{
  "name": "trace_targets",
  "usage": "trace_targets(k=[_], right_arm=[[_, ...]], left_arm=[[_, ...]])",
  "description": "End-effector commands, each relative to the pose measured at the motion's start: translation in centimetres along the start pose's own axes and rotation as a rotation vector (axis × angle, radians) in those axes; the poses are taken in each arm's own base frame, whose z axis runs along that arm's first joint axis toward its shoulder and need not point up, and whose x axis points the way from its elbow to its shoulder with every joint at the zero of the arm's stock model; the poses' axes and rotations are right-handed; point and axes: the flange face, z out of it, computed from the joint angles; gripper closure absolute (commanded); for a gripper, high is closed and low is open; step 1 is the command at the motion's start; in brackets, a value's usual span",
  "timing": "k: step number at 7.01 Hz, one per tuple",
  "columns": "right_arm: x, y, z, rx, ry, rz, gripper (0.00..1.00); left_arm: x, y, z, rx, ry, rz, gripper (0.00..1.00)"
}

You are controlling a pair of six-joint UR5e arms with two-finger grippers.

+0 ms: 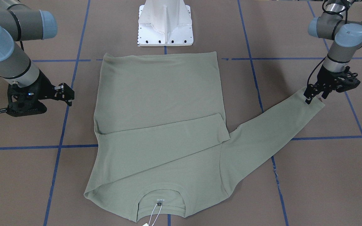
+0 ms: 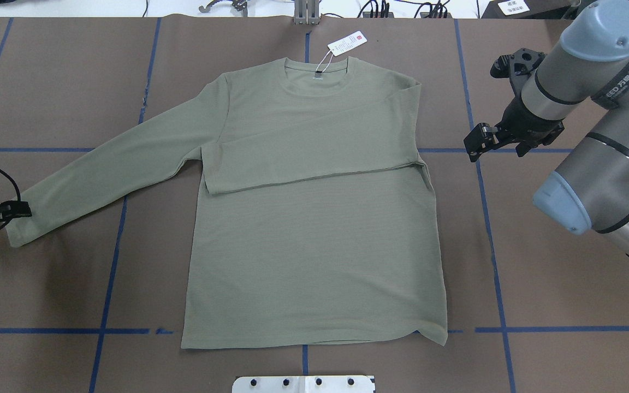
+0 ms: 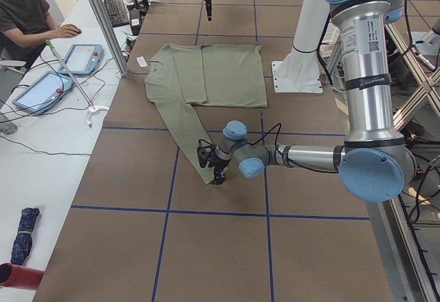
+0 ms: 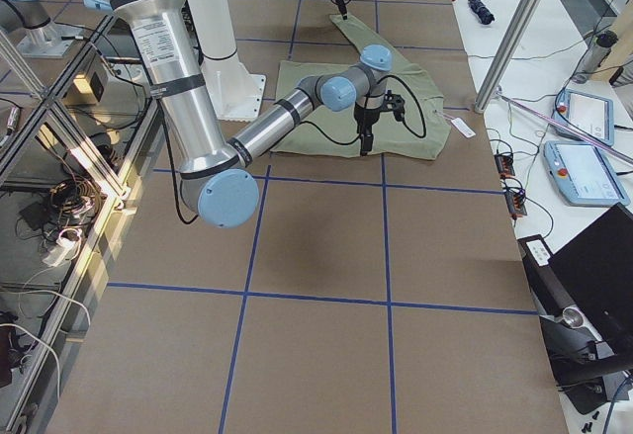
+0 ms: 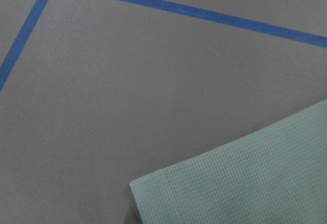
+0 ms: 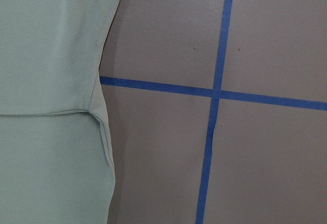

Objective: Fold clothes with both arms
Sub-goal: 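Grasp the cuff of the other sleeve with the left gripper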

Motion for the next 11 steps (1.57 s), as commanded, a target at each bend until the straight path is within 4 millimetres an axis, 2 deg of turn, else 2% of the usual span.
trace_targets(k=[1, 3, 4, 5, 7, 8, 9, 10, 11], right_arm=[[-0.2, 0.0, -0.1, -0.001, 0.0, 0.001, 0.0], [-0.3, 0.0, -0.2, 0.001, -0.002, -0.001, 0.0], [-0.2, 0.0, -0.1, 0.0, -0.001, 0.0, 0.0], [-0.2, 0.0, -0.1, -0.001, 0.0, 0.001, 0.0], [1.3, -0.1, -0.6, 0.003, 0.003, 0.021, 0.0], [2.7, 1.3, -0.7, 0.0, 0.005, 0.026, 0.0], [4.3, 2.4, -1.0, -0.003, 0.009, 0.042, 0.0], [6.4, 3.7, -0.8, -0.008, 0.019, 0.056, 0.0], [8.7, 4.3, -1.0, -0.008, 0.034, 0.066, 0.0]], left_arm=[[0.1, 0.0, -0.1, -0.002, 0.005, -0.004, 0.52], [0.4, 0.0, -0.4, -0.002, 0.013, -0.01, 0.74], [1.0, -0.1, -1.1, 0.0, 0.024, -0.018, 0.91], [1.5, -0.1, -1.8, 0.004, 0.034, -0.015, 1.0], [2.7, 0.4, -2.8, -0.053, 0.073, -0.003, 1.0], [4.2, 0.1, -3.3, -0.069, 0.061, 0.0, 1.0], [9.0, -1.4, -3.7, -0.073, 0.049, -0.004, 1.0], [15.1, -4.3, -4.7, -0.055, 0.049, -0.02, 1.0], [20.7, -7.6, -6.5, -0.038, 0.035, -0.044, 1.0]])
